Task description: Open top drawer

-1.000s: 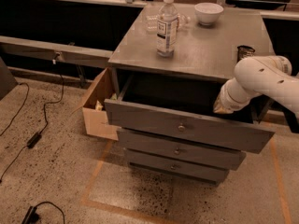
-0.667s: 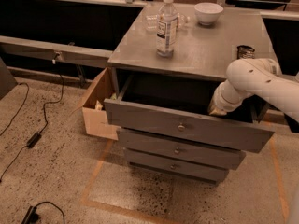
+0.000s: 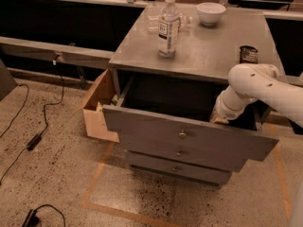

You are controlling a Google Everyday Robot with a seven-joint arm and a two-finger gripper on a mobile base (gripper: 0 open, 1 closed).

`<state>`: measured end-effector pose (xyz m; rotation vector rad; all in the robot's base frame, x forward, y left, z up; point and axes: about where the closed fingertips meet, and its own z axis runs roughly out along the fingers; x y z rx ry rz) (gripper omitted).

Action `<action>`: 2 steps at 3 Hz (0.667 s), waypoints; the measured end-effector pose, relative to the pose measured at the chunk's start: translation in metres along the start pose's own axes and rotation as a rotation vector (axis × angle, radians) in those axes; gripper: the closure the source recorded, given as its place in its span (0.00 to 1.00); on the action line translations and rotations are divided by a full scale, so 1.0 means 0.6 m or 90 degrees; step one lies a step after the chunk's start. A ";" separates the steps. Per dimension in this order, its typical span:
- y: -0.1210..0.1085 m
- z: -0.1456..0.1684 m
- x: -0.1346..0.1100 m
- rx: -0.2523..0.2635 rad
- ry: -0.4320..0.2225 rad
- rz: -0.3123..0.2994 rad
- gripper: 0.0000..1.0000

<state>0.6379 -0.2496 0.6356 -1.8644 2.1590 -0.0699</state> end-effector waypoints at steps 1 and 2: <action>0.033 -0.016 -0.008 -0.032 -0.008 0.005 1.00; 0.079 -0.036 -0.019 -0.068 -0.010 0.024 1.00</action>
Offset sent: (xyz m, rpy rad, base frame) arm -0.0926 0.0270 0.0248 0.0590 0.1866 -0.0479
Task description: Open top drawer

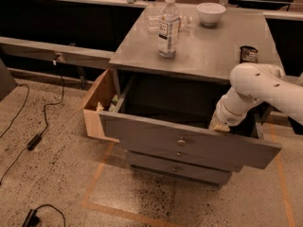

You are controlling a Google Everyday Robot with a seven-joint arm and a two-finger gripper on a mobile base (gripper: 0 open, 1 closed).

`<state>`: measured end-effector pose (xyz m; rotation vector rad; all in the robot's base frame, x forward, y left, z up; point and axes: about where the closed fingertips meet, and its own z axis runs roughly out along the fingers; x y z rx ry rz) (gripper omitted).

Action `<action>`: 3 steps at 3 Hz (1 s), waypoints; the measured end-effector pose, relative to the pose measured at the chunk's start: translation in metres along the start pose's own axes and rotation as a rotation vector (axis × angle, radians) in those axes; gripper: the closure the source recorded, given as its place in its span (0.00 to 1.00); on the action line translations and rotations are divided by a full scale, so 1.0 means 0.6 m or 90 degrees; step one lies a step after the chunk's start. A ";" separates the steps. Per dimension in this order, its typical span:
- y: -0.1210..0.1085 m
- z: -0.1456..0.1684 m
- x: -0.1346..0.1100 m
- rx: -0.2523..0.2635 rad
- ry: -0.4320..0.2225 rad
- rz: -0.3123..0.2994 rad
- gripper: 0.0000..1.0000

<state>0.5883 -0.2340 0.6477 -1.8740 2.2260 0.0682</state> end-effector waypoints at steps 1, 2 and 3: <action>0.061 -0.008 -0.002 -0.045 0.004 0.030 1.00; 0.122 -0.009 -0.001 -0.103 0.006 0.053 1.00; 0.182 -0.013 0.007 -0.161 0.009 0.075 1.00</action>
Offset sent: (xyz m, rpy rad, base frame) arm -0.1176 0.0190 -0.0031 0.0480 0.2926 -0.0727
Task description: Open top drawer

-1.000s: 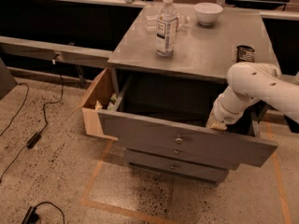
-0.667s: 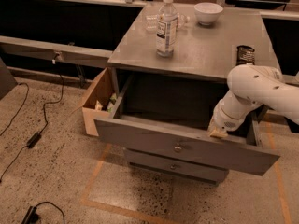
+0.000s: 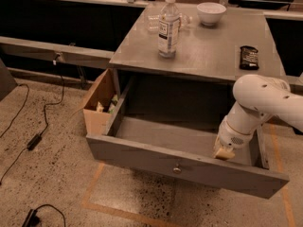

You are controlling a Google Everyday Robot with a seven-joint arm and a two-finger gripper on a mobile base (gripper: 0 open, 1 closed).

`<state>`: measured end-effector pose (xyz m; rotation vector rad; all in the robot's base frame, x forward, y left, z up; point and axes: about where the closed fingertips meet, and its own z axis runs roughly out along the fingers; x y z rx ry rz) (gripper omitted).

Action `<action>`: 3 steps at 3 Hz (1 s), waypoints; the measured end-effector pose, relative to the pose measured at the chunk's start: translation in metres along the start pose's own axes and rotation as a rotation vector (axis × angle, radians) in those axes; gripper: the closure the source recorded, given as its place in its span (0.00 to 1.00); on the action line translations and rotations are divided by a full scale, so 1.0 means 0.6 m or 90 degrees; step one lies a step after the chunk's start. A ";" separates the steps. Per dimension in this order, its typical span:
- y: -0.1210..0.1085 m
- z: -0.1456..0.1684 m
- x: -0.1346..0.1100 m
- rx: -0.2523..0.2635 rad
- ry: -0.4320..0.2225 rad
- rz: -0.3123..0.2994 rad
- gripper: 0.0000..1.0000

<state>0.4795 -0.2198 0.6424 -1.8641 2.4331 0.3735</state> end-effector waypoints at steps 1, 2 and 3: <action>0.057 0.007 0.013 -0.048 0.000 0.026 1.00; 0.110 0.008 0.026 -0.091 -0.002 0.056 1.00; 0.110 0.002 0.029 -0.073 -0.011 0.061 1.00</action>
Offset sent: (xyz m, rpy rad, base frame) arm -0.1063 0.0037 0.0097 0.0524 0.2416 -0.1028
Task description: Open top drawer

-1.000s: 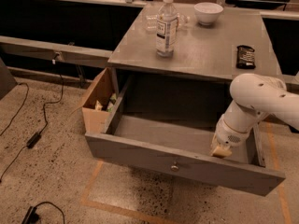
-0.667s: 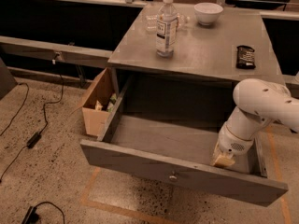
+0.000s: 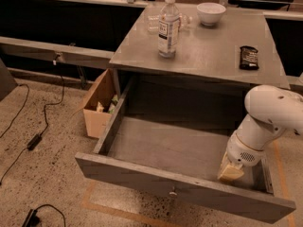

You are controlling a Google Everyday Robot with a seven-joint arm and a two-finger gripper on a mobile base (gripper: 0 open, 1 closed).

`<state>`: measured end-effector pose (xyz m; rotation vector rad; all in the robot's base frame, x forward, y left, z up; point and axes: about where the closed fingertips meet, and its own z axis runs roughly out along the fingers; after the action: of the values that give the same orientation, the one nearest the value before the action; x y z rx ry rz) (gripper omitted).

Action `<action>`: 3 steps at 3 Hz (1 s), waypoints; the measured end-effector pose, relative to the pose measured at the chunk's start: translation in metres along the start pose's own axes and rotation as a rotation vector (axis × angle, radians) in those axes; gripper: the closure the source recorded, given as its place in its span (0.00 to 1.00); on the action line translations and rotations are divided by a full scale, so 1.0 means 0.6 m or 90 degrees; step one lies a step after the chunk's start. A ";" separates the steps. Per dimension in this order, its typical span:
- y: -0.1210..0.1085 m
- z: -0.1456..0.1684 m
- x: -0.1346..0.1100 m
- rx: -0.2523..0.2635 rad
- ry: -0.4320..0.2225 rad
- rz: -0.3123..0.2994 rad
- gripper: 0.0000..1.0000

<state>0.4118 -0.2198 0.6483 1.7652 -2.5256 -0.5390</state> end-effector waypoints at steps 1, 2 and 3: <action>-0.051 -0.024 -0.005 0.081 -0.037 0.006 1.00; -0.096 -0.095 0.013 0.188 -0.090 0.035 1.00; -0.104 -0.157 0.032 0.247 -0.133 0.060 1.00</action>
Offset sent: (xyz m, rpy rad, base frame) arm 0.0854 -0.0631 0.0547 0.0066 -0.4129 -0.2139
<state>0.4806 -0.2817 0.7153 1.7625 -3.0121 -0.2514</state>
